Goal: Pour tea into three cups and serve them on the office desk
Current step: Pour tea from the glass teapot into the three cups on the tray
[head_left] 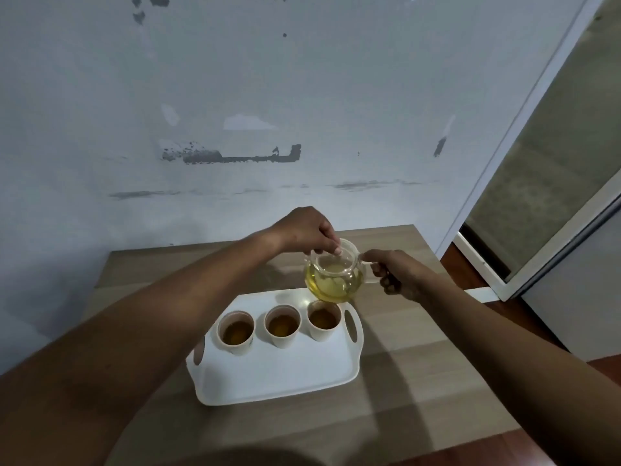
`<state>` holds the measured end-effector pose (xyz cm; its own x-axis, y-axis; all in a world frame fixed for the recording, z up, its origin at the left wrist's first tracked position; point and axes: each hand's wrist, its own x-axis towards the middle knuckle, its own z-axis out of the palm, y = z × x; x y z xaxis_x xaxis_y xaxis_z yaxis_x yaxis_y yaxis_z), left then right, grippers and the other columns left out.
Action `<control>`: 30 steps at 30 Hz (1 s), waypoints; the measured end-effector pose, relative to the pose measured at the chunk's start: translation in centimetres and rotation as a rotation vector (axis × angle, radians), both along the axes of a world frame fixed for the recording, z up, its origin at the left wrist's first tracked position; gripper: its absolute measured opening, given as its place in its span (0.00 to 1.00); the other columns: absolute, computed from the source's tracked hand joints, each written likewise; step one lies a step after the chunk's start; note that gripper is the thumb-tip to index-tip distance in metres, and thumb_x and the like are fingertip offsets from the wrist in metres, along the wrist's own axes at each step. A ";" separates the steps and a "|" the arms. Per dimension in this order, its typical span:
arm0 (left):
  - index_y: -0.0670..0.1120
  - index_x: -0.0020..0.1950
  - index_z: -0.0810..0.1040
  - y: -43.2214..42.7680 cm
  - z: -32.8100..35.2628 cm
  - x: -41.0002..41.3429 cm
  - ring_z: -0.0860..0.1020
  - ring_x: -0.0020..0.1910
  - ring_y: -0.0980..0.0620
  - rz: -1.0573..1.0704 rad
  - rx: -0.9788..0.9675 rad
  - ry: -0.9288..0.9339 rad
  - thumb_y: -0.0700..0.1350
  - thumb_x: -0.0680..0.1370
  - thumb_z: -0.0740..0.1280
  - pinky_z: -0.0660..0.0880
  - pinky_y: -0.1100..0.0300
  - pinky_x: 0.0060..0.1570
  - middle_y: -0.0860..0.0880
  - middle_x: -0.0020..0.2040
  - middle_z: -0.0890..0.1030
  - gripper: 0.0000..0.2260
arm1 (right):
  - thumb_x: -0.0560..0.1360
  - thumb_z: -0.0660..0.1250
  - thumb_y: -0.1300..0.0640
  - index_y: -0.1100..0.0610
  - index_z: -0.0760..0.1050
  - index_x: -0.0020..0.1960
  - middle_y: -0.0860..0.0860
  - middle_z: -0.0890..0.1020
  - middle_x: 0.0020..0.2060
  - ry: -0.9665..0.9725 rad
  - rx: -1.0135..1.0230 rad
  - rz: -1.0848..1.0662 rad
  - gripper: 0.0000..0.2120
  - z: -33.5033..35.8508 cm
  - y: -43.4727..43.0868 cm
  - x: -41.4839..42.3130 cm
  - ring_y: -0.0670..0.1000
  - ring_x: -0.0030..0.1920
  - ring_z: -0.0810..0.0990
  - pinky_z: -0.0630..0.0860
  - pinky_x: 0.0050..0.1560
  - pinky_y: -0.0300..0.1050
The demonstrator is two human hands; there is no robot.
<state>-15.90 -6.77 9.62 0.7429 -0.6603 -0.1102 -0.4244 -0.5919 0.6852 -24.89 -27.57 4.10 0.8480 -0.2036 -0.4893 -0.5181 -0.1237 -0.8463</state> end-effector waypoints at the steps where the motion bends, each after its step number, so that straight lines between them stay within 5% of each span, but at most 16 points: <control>1: 0.48 0.49 0.87 0.3 0.5 0.4 0.82 0.38 0.58 0.007 0.009 -0.020 0.48 0.70 0.78 0.78 0.66 0.34 0.54 0.41 0.86 0.09 | 0.73 0.69 0.51 0.53 0.71 0.36 0.48 0.67 0.27 -0.012 0.041 0.006 0.11 -0.3 0.5 0.7 0.47 0.26 0.59 0.56 0.29 0.41; 10: 0.48 0.47 0.86 3.7 0.6 5.5 0.83 0.44 0.52 0.178 0.097 -0.023 0.46 0.68 0.79 0.81 0.58 0.42 0.51 0.42 0.85 0.09 | 0.74 0.68 0.52 0.57 0.74 0.46 0.48 0.66 0.25 -0.066 0.153 0.076 0.08 -3.4 4.3 8.7 0.49 0.27 0.60 0.59 0.29 0.42; 18: 0.50 0.47 0.86 5.0 -3.6 10.5 0.80 0.42 0.60 0.324 0.152 0.024 0.46 0.69 0.78 0.77 0.62 0.46 0.59 0.40 0.82 0.08 | 0.73 0.69 0.51 0.56 0.72 0.35 0.49 0.66 0.25 -0.002 0.159 0.150 0.12 -7.9 5.8 15.6 0.49 0.26 0.60 0.60 0.29 0.42; 30: 0.49 0.48 0.87 5.7 -11.1 15.4 0.78 0.46 0.56 0.393 0.273 0.036 0.46 0.71 0.75 0.71 0.63 0.44 0.54 0.44 0.83 0.07 | 0.69 0.72 0.50 0.55 0.68 0.31 0.49 0.67 0.23 0.105 0.101 0.181 0.16 -15.2 6.9 21.9 0.50 0.22 0.62 0.59 0.28 0.42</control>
<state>-0.54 -1.11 -1.44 0.9228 -0.2740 -0.2708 -0.1115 -0.8629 0.4929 -3.00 -20.71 -11.06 0.8095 0.0013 -0.5871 -0.5812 -0.1399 -0.8017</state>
